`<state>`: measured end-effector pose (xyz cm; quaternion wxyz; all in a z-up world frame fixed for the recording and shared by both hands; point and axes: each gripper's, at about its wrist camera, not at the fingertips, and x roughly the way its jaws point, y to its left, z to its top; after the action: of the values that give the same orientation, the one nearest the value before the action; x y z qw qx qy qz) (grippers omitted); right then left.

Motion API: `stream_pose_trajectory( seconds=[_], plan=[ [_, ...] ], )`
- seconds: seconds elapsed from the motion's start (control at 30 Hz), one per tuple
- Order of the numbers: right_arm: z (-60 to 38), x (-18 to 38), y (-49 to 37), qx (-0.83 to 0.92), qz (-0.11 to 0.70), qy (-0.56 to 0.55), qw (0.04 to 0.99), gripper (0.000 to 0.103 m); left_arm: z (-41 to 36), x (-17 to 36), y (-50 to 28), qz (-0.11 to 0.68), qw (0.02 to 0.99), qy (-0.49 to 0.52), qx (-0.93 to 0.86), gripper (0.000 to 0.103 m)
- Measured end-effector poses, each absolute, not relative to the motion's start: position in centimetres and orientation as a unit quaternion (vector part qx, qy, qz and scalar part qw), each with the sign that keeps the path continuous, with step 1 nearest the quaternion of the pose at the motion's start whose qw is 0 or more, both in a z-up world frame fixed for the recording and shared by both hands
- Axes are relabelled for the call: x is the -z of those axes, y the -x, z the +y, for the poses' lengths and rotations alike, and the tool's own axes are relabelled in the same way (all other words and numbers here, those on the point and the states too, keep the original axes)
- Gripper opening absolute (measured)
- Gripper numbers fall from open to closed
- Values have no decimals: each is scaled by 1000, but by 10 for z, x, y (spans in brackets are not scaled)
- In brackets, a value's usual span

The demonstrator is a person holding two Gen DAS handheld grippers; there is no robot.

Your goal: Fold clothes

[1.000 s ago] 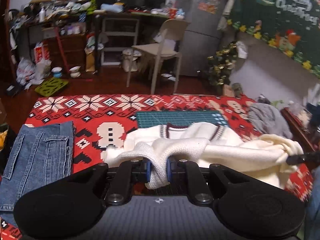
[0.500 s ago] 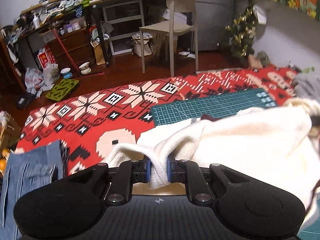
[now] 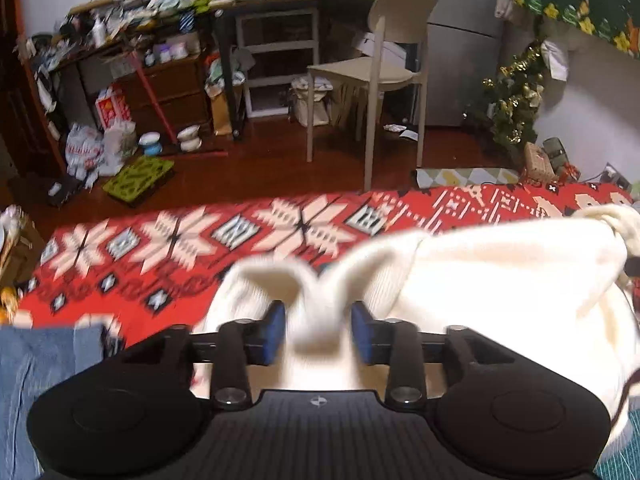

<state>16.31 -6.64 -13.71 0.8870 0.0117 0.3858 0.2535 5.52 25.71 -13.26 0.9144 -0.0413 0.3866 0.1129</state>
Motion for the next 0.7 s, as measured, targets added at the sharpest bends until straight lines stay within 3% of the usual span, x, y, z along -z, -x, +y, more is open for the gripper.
stream_pose_trajectory(
  seconds=[0.4, 0.7],
  plan=[
    [-100, 140, -61, -312, 409, 33, 857, 47, 232, 128, 32, 412, 910, 31, -28, 40],
    [-88, 159, -63, -300, 426, 31, 853, 47, 221, 143, 65, 434, 899, 59, 11, 40]
  ],
)
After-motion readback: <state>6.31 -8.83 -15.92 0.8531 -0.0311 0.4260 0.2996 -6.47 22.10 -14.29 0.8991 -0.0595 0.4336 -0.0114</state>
